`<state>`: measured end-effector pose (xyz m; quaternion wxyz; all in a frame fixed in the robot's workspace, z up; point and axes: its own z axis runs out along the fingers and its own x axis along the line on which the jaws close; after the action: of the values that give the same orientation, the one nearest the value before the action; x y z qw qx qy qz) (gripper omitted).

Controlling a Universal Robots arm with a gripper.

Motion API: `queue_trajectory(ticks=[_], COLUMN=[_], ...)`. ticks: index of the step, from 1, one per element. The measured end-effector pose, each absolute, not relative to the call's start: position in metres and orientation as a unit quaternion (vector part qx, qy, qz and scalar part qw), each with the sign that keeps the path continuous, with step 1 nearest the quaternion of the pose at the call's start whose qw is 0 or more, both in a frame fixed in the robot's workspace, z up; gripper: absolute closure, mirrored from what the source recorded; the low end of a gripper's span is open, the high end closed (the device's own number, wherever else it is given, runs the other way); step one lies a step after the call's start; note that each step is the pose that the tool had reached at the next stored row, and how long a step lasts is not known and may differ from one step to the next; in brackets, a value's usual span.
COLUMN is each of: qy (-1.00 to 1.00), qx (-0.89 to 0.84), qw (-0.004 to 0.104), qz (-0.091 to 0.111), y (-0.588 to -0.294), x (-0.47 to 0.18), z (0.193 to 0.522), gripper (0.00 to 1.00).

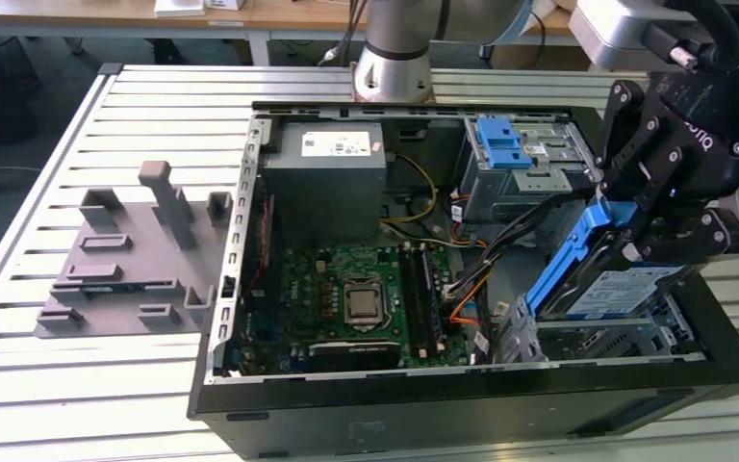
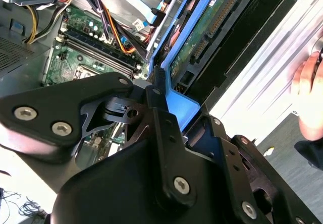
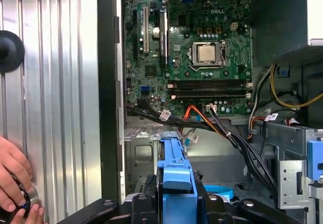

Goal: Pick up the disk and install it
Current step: 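Insert the disk into the insertion slot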

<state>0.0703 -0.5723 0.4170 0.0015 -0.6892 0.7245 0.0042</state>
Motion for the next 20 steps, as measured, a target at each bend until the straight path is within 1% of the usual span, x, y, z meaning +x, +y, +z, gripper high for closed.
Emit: queue_trajectory(ticks=[20], qy=[0.725], qx=[-0.689], qw=[0.001], qz=[0.004], y=[-0.572], x=[0.071], z=[0.401], gripper=[0.63])
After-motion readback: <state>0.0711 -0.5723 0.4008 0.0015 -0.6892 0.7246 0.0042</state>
